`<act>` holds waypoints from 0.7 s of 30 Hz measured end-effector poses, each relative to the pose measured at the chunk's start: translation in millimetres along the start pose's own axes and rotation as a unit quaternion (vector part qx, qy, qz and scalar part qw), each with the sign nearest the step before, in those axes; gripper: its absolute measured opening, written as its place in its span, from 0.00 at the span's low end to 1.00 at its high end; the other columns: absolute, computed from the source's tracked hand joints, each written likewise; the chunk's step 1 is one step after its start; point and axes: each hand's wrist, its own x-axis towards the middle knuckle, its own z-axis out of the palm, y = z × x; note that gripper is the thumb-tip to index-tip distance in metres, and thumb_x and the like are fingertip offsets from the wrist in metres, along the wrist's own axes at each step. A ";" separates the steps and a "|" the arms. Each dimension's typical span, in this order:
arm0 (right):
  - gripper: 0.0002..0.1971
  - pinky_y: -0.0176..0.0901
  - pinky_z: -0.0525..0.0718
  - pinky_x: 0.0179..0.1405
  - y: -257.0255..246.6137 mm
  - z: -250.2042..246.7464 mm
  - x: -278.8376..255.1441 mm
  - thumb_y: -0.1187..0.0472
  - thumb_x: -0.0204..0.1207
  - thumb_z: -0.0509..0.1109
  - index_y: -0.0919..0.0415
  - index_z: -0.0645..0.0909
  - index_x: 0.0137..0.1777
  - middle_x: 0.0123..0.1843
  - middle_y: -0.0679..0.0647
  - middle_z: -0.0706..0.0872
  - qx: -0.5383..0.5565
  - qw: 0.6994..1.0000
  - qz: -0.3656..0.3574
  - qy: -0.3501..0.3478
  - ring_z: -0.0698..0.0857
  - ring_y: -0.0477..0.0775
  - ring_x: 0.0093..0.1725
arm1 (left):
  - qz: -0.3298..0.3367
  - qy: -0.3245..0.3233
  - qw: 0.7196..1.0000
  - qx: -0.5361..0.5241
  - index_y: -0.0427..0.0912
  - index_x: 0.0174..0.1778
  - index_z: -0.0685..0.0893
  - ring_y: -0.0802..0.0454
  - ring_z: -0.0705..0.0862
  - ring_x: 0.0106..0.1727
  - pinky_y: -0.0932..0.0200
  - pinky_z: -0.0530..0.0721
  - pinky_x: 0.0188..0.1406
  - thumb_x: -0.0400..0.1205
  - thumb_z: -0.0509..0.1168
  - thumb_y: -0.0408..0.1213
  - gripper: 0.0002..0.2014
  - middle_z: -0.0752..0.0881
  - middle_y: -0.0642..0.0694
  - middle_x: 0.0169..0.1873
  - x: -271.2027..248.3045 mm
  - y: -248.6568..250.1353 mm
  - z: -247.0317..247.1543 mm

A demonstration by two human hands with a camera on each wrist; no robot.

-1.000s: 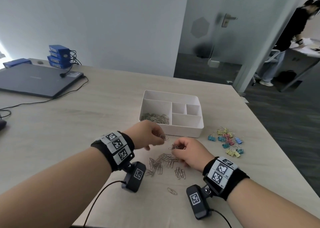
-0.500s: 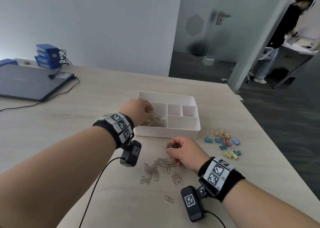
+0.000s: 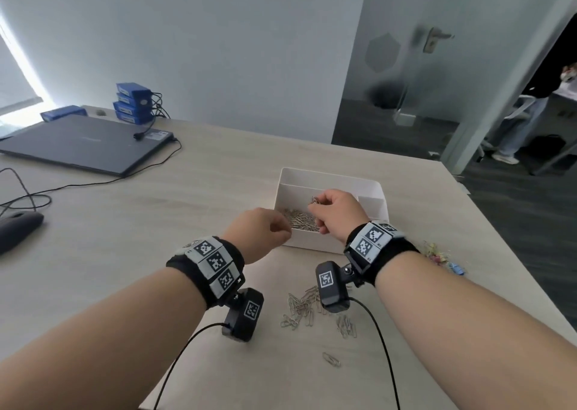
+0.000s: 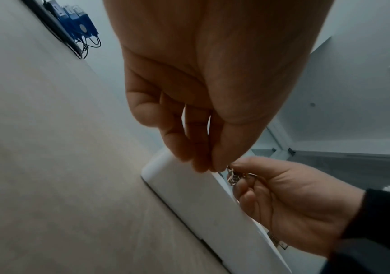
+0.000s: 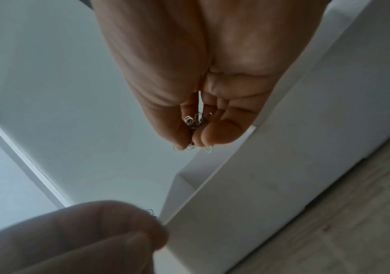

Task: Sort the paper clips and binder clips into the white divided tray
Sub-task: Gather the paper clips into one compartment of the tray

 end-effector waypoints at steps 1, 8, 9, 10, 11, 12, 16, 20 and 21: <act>0.02 0.48 0.88 0.35 -1.4 2.7 1.9 0.60 0.76 0.74 0.56 0.84 0.43 0.28 0.52 0.85 -0.028 1.000 0.000 -0.001 0.82 0.50 0.24 | -0.005 -0.019 1.000 0.008 0.52 0.45 0.91 0.55 0.86 0.44 0.58 0.85 0.48 0.80 0.71 0.42 0.04 0.89 0.55 0.41 -3.8 -1.5 0.6; 0.11 0.53 0.93 0.50 2.0 -5.7 -6.1 0.59 0.78 0.73 0.59 0.87 0.59 0.41 0.55 0.91 -0.055 0.998 0.013 -0.025 0.92 0.54 0.40 | -0.058 -0.115 0.991 0.041 0.52 0.46 0.92 0.61 0.84 0.38 0.66 0.80 0.33 0.77 0.73 0.46 0.05 0.89 0.58 0.42 -23.8 -12.8 8.7; 0.12 0.54 0.93 0.51 4.3 -10.1 -10.7 0.60 0.79 0.72 0.60 0.87 0.61 0.43 0.55 0.92 -0.051 0.998 0.013 -0.025 0.92 0.55 0.43 | -0.059 -0.124 0.989 0.045 0.52 0.46 0.92 0.61 0.84 0.38 0.67 0.79 0.32 0.77 0.73 0.46 0.05 0.89 0.59 0.41 -25.6 -12.5 9.3; 0.12 0.53 0.93 0.50 5.0 -14.4 -17.7 0.61 0.79 0.72 0.60 0.87 0.61 0.44 0.54 0.92 -0.048 0.998 0.010 -0.026 0.92 0.54 0.44 | -0.058 -0.131 0.989 0.047 0.52 0.46 0.92 0.62 0.84 0.38 0.67 0.79 0.32 0.77 0.73 0.45 0.05 0.88 0.59 0.40 -27.2 -12.0 9.4; 0.10 0.50 0.93 0.49 6.8 -18.4 -24.9 0.61 0.79 0.72 0.59 0.88 0.59 0.44 0.53 0.91 -0.048 0.999 0.007 -0.024 0.91 0.53 0.42 | -0.057 -0.137 0.988 0.047 0.53 0.45 0.91 0.61 0.84 0.38 0.67 0.79 0.33 0.77 0.74 0.45 0.04 0.88 0.60 0.39 -28.5 -11.8 9.5; 0.08 0.46 0.92 0.47 8.5 -23.4 -33.7 0.61 0.80 0.72 0.57 0.88 0.56 0.44 0.53 0.91 -0.049 0.999 0.006 -0.022 0.90 0.52 0.40 | -0.055 -0.146 0.986 0.050 0.54 0.45 0.91 0.61 0.85 0.40 0.66 0.80 0.35 0.76 0.75 0.45 0.04 0.88 0.60 0.39 -29.9 -10.9 9.5; 0.04 0.36 0.88 0.38 18.0 -40.8 -68.9 0.60 0.82 0.71 0.51 0.87 0.49 0.46 0.51 0.91 -0.055 0.998 -0.013 -0.006 0.87 0.48 0.36 | -0.040 -0.199 0.976 0.077 0.55 0.43 0.90 0.60 0.86 0.42 0.61 0.84 0.43 0.69 0.81 0.51 0.11 0.88 0.60 0.38 -37.2 -8.2 10.3; 0.10 0.32 0.81 0.45 38.0 -55.4 -95.5 0.54 0.83 0.69 0.50 0.86 0.61 0.55 0.44 0.89 -0.232 0.965 0.010 -0.120 0.86 0.40 0.46 | -0.009 -0.246 0.962 0.116 0.54 0.44 0.88 0.59 0.82 0.40 0.63 0.79 0.40 0.65 0.83 0.55 0.17 0.85 0.59 0.38 -46.7 -1.3 14.8; 0.13 0.33 0.81 0.52 41.8 -56.9 -99.6 0.55 0.82 0.69 0.50 0.86 0.65 0.60 0.45 0.89 -0.271 0.952 0.015 -0.145 0.86 0.41 0.53 | -0.003 -0.246 0.961 0.127 0.53 0.46 0.89 0.58 0.82 0.41 0.63 0.80 0.41 0.65 0.83 0.55 0.18 0.85 0.59 0.39 -48.0 0.6 15.9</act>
